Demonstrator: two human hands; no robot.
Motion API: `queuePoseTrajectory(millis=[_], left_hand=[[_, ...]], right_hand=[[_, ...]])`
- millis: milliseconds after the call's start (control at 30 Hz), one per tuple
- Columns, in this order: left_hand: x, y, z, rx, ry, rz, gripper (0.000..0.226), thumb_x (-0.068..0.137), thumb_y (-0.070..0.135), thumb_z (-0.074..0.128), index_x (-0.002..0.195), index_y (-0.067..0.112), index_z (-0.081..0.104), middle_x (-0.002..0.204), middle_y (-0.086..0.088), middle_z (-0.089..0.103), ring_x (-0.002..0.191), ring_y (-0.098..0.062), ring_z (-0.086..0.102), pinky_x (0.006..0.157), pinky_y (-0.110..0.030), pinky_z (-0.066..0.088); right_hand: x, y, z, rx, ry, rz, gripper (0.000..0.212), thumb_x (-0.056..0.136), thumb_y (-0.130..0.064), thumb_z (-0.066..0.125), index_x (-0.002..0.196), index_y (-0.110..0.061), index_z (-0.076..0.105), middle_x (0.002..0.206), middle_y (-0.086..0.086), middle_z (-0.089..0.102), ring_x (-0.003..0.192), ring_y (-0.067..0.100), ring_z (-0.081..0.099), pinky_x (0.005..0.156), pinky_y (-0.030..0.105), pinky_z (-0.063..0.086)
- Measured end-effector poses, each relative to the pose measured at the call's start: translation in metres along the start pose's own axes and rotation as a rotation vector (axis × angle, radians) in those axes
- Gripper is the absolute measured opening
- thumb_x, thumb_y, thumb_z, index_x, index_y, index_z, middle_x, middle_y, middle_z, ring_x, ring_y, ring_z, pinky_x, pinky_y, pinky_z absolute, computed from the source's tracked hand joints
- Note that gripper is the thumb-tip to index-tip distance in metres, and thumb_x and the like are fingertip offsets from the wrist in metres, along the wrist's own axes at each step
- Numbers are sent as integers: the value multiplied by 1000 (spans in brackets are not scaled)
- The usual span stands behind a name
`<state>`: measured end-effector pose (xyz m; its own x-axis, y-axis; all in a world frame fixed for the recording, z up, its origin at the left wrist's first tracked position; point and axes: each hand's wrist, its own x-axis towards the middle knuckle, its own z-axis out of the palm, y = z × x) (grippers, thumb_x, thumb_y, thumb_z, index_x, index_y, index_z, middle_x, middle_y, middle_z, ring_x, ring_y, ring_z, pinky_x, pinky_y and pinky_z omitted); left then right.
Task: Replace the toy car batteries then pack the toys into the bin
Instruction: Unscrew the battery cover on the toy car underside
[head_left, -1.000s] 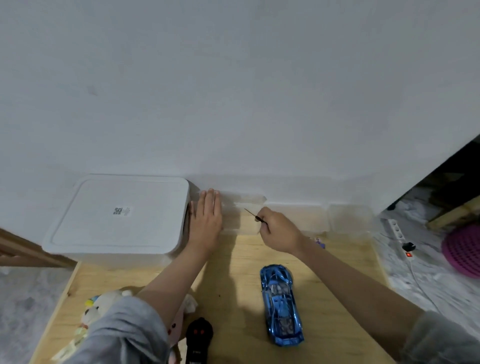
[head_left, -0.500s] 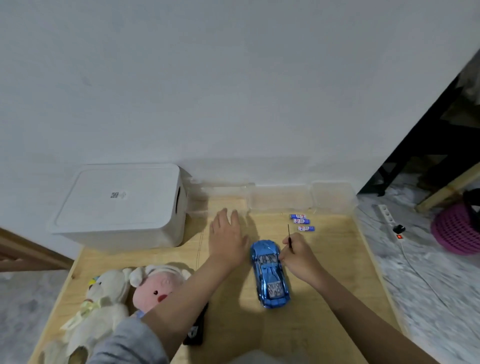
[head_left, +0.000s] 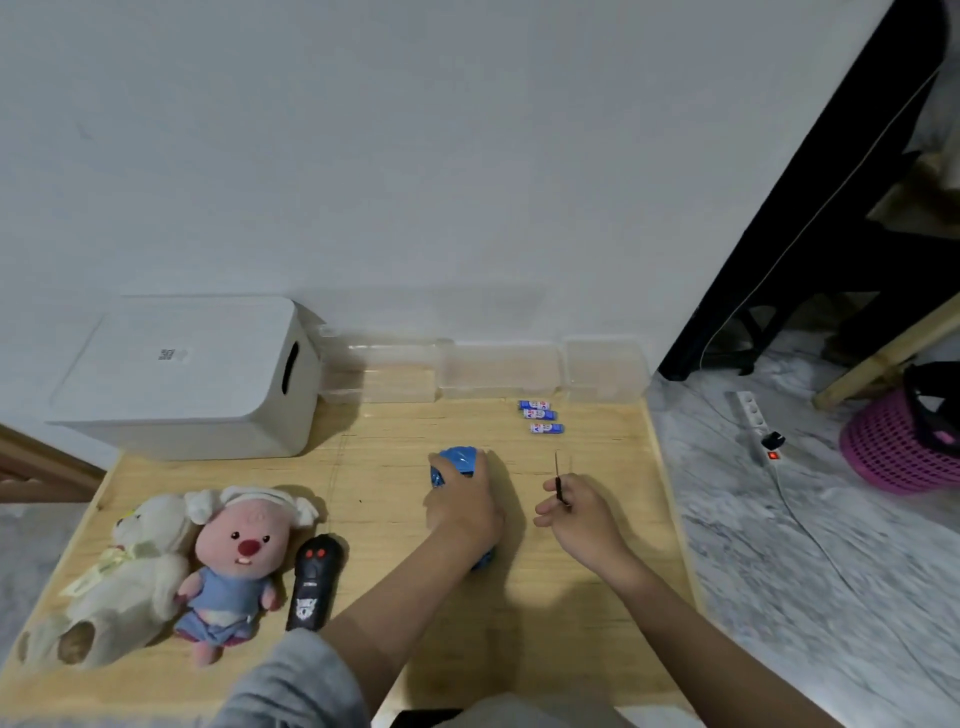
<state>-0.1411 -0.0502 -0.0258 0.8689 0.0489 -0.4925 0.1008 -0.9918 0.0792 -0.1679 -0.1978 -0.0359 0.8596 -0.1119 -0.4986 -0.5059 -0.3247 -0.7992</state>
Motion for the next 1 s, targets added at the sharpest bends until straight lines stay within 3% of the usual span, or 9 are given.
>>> queuePoseTrajectory(millis=[133,267,400,500,600,667,767,900,1000], left_hand=[[-4,6,1,-9,33,-20,80,91,28,52,150,36,-2,151,-32,-9,95,-39,60,75,-35,50],[-15,3,-8,-249,107,68,75,90,31,53,147,44,6,155,-22,-11,96,-40,59,73,-36,50],[-29,1,-20,-558,184,274,75,91,30,57,148,43,10,157,-15,-7,125,-34,48,90,-34,48],[-35,2,-25,-795,190,373,75,91,30,59,143,54,11,156,-10,1,144,-28,17,106,-36,35],[-40,3,-30,-901,217,445,76,91,29,59,140,60,10,155,-7,14,146,-22,6,115,-43,23],[-44,3,-33,-935,251,481,74,92,27,57,141,57,10,156,3,16,146,-18,6,117,-45,19],[-49,1,-36,-970,282,502,72,93,25,53,142,55,11,154,18,17,146,-12,9,117,-47,20],[-52,2,-43,-1010,260,464,65,93,30,48,139,61,14,155,15,20,146,-10,11,117,-48,23],[-50,4,-50,-993,258,471,59,98,25,45,142,55,19,149,13,32,138,-1,28,111,-29,32]], right_hand=[[-7,8,-13,-12,-23,3,22,84,0,49,92,-20,53,81,8,65,86,30,67,82,43,53],[-9,9,-19,13,-28,-6,22,87,2,49,101,-14,53,84,8,66,86,28,67,73,30,52],[-6,-4,-20,197,-25,-10,19,95,-1,40,103,-9,54,82,7,65,72,19,65,57,19,52],[1,-17,-17,262,-50,18,19,99,-11,44,95,-14,62,93,11,69,82,24,66,72,35,55],[3,-31,-14,297,-94,47,20,97,-15,48,88,-19,66,98,12,70,88,29,67,78,39,56],[5,-39,-13,321,-120,53,21,97,-13,48,88,-17,66,95,14,70,82,28,66,73,36,51],[7,-48,-13,351,-140,36,19,97,-11,47,93,-14,66,99,15,70,88,30,66,80,41,51],[8,-59,-13,396,-119,21,19,98,-11,46,101,-11,65,101,13,69,88,28,67,75,38,54],[10,-66,-12,443,-64,-15,19,98,-10,45,100,-11,64,96,11,69,80,23,67,65,31,52]])
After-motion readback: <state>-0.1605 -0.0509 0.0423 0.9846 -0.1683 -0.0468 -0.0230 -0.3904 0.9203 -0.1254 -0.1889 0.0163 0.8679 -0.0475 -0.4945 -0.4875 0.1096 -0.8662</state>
